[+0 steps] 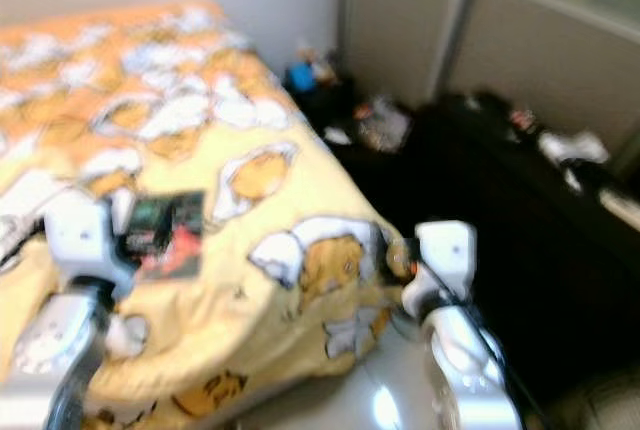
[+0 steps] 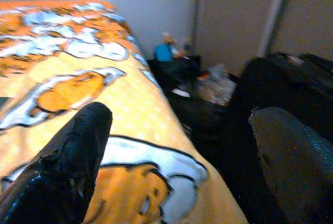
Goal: Clean up the room
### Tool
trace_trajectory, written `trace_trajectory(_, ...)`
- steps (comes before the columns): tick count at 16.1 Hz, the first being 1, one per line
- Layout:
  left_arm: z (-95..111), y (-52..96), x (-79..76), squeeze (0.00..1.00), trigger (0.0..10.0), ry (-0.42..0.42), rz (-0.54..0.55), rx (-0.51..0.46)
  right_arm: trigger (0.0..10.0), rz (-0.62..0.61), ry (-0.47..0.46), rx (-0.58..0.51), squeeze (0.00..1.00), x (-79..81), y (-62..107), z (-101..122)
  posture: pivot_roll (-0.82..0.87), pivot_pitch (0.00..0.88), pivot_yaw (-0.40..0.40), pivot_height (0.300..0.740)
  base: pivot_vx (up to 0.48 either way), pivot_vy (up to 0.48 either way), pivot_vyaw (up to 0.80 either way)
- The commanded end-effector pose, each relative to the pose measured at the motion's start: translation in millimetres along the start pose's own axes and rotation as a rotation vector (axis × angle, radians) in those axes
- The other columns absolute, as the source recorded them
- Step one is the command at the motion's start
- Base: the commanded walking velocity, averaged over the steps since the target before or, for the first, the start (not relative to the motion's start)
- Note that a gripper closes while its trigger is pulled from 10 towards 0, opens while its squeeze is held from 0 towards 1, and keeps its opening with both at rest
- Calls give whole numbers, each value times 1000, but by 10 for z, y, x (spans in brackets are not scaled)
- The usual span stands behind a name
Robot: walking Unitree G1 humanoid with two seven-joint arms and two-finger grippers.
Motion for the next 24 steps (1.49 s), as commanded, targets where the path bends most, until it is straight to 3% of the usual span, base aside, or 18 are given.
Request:
trace_trajectory(1,16,-19,-16,1000,10000,-54,8,-2,10000,-24,-39,15,1000,-91,25,-35,-52,0,35,740,0,0,800)
trace_trajectory(2,-27,-40,29,1000,10000,-89,24,32,10000,-43,-67,46,1000,-112,27,-125,-51,0,39,740,0,0,800)
trace_trajectory(3,4,-47,16,337,10000,-37,-5,28,10000,-73,-70,56,1000,-130,29,-160,-57,0,53,740,0,0,800)
trace_trajectory(4,-2,-59,16,216,10000,-2,-13,35,10000,-107,-99,57,1000,-152,17,-176,-63,0,60,740,0,0,800)
trace_trajectory(5,-11,-84,-7,224,10000,-28,-25,31,10000,-128,-112,58,980,-186,-3,-181,-68,0,64,740,0,0,800)
trace_trajectory(6,2,-101,-28,224,10000,-38,-34,25,10000,-154,-122,57,0,-227,-9,-173,-69,0,64,740,0,244,0)
trace_trajectory(7,1,-153,-57,224,10000,-53,-50,36,10000,-186,-142,31,0,-276,-26,-114,-73,0,67,740,0,446,0)
trace_trajectory(9,-19,-205,-76,224,10000,-62,-63,56,10000,-308,-80,-2,0,-387,-69,-63,-74,0,65,740,0,448,0)
trace_trajectory(10,-24,-217,-98,224,10000,-71,-67,61,10000,-293,-119,-20,0,-345,-91,-20,-75,0,63,740,0,446,0)
trace_trajectory(11,-25,-229,-102,227,10000,-79,-64,61,10000,-285,-102,-16,0,-326,-101,-16,-78,0,61,740,0,450,0)
trace_trajectory(14,-59,-240,-122,243,10000,-72,-59,65,10000,-118,-123,30,0,-107,-131,-60,-90,0,54,740,0,457,0)
trace_trajectory(20,-90,-209,-96,259,10000,-65,-42,72,10000,-95,-27,68,0,-129,-165,-93,-85,0,45,740,0,466,0)
trace_trajectory(22,-87,-209,-57,251,10000,-66,-23,67,10000,-83,-95,82,0,-112,-188,-73,-81,0,33,740,0,465,0)
trace_trajectory(24,-87,-204,-50,255,10000,-66,-18,67,10000,-98,-53,39,0,-145,-222,10,-79,0,30,740,0,472,0)
Point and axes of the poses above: a point about 5 cm out from each wrist's last joint towards the gripper, its own y axis pointing back from the gripper into the wrist, its own z axis along the axis of the wrist's last joint, x = y × z, the point moved 6 cm from there along -y, pointing out of the wrist towards the gripper, and after that the axes turned 1 degree about y, right-handed, at the moved point
